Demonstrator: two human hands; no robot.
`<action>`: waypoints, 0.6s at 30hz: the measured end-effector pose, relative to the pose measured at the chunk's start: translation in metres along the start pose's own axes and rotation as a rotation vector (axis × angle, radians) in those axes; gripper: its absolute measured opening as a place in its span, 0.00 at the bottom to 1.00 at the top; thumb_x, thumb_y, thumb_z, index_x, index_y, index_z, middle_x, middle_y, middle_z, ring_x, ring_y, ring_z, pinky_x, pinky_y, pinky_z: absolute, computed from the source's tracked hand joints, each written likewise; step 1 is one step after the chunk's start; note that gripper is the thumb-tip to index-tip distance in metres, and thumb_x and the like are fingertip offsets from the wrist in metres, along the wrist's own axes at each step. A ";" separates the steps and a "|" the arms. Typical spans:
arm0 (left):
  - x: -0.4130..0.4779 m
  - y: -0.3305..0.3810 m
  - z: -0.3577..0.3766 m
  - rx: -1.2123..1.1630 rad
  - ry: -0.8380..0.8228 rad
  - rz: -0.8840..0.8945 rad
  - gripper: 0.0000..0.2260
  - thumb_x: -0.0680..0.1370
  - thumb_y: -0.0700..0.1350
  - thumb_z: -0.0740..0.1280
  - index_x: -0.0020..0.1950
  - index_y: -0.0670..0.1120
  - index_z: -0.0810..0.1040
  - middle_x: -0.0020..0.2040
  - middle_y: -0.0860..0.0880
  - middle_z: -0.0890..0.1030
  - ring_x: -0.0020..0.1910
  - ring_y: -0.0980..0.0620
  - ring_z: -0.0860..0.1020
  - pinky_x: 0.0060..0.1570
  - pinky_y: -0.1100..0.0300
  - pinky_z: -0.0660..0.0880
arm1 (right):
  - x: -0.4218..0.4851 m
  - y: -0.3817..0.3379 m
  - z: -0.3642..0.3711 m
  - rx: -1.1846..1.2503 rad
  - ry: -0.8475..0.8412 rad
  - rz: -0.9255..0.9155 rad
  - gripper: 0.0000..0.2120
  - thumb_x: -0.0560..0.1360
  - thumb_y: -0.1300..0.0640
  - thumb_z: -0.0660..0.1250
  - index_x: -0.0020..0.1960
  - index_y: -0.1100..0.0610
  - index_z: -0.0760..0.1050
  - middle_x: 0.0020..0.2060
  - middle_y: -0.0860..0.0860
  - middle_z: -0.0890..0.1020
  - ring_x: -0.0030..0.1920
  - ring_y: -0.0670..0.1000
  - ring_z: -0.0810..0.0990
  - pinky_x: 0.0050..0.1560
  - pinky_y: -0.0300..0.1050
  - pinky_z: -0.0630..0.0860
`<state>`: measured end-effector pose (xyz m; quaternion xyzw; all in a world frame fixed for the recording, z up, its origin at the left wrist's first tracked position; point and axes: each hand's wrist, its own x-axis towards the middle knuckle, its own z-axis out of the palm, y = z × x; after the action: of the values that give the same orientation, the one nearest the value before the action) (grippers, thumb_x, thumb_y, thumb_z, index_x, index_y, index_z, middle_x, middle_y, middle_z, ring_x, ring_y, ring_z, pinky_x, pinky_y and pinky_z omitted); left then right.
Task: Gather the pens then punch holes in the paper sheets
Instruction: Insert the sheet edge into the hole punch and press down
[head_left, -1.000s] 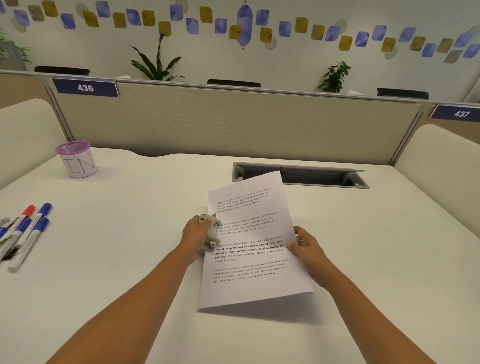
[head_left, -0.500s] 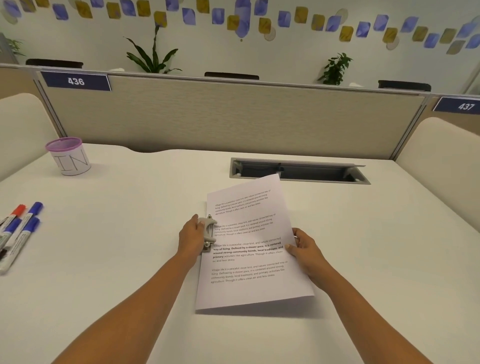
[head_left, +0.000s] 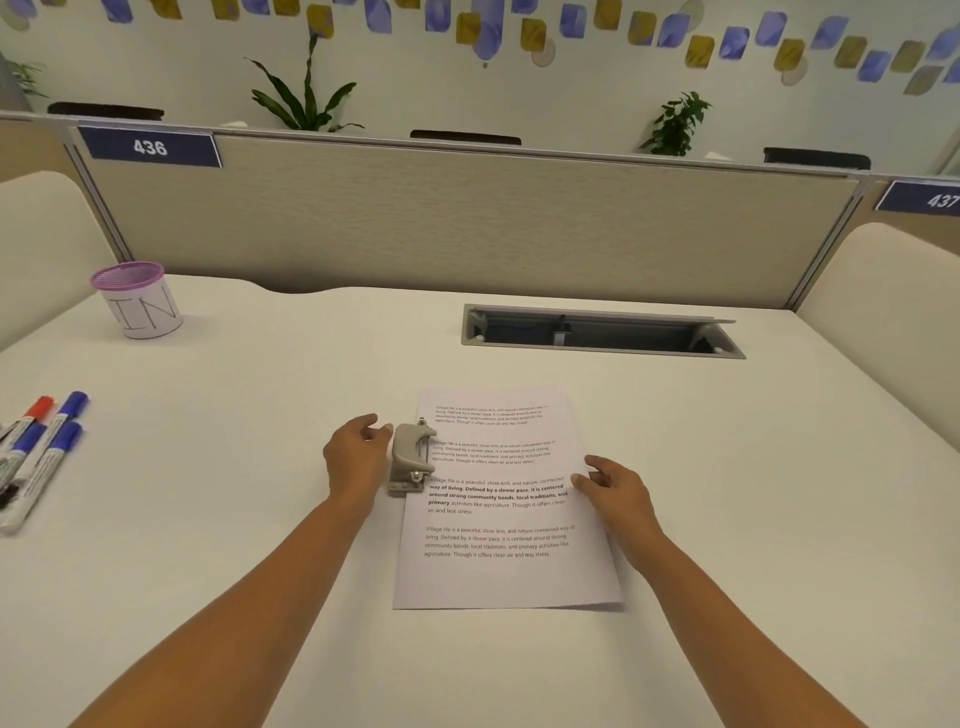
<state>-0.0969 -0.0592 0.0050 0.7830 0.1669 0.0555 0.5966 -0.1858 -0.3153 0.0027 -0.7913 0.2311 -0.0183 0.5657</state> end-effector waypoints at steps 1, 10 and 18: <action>0.001 0.001 -0.002 -0.006 -0.001 -0.006 0.16 0.76 0.40 0.66 0.63 0.38 0.74 0.51 0.39 0.80 0.52 0.39 0.79 0.57 0.45 0.75 | 0.001 0.000 0.001 -0.023 0.041 0.010 0.19 0.76 0.59 0.65 0.66 0.58 0.71 0.54 0.53 0.79 0.54 0.53 0.77 0.57 0.44 0.71; 0.004 0.001 -0.005 -0.066 -0.089 -0.066 0.10 0.72 0.31 0.69 0.53 0.35 0.80 0.52 0.37 0.81 0.41 0.43 0.79 0.30 0.67 0.79 | 0.006 -0.001 0.003 -0.142 0.073 0.010 0.19 0.75 0.65 0.63 0.65 0.57 0.73 0.41 0.47 0.77 0.47 0.50 0.75 0.49 0.40 0.68; 0.002 0.002 -0.007 -0.009 -0.091 -0.045 0.08 0.72 0.33 0.69 0.51 0.37 0.81 0.50 0.38 0.82 0.41 0.43 0.80 0.38 0.59 0.81 | 0.012 -0.001 0.004 -0.170 0.074 -0.004 0.18 0.75 0.62 0.64 0.65 0.58 0.73 0.48 0.51 0.77 0.49 0.51 0.75 0.51 0.40 0.68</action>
<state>-0.0965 -0.0525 0.0091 0.7780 0.1568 0.0072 0.6083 -0.1736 -0.3156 -0.0004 -0.8357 0.2509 -0.0289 0.4877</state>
